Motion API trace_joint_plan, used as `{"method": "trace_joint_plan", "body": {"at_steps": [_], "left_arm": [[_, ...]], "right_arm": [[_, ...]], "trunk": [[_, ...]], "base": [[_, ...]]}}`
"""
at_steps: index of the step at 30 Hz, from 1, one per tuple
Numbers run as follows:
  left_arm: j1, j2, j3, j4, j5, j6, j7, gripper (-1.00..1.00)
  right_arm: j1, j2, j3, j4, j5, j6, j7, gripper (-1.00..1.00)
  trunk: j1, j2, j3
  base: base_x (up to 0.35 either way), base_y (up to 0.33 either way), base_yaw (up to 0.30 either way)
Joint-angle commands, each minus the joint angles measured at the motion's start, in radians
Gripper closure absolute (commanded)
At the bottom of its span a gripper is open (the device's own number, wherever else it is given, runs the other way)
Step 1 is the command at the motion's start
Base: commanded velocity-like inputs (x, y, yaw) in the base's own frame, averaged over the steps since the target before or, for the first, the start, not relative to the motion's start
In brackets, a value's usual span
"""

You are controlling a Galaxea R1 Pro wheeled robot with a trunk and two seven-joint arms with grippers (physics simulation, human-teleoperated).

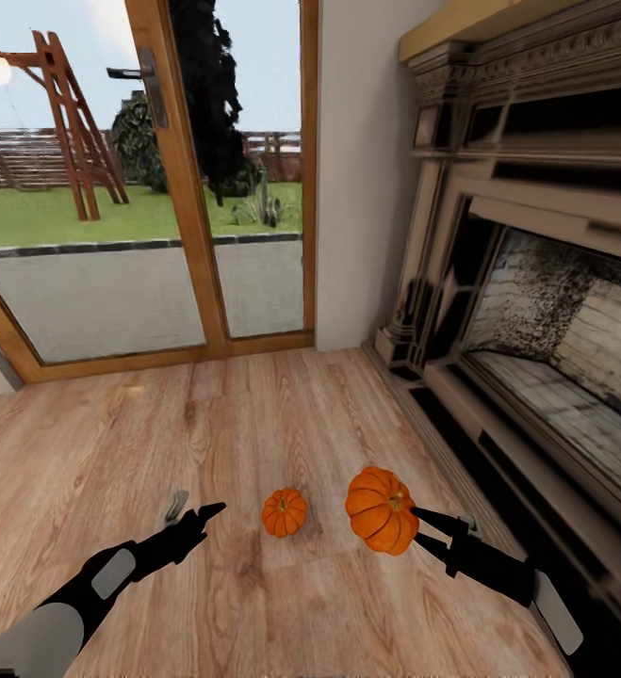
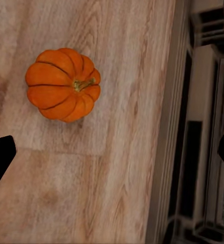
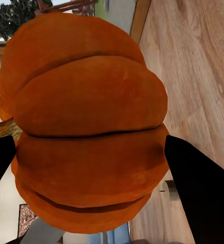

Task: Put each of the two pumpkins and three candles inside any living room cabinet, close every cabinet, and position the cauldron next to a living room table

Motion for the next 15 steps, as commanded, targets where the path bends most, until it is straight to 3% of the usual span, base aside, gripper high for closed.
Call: {"method": "trace_joint_plan", "body": {"at_steps": [1, 15], "left_arm": [[0.000, 0.000, 0.001, -0.001, 0.007, 0.008, -0.001, -1.00], [0.000, 0.000, -0.002, 0.005, 0.005, 0.010, -0.011, -1.00]], "right_arm": [[0.000, 0.000, 0.000, 0.000, -0.001, 0.005, 0.002, 1.00], [0.000, 0.003, 0.000, -0.001, -0.001, 0.006, 0.001, 1.00]], "trunk": [[0.000, -0.001, -0.005], [0.006, -0.004, -0.059]], "base": [[0.000, 0.000, 0.000], [0.000, 0.000, 0.000]]}}
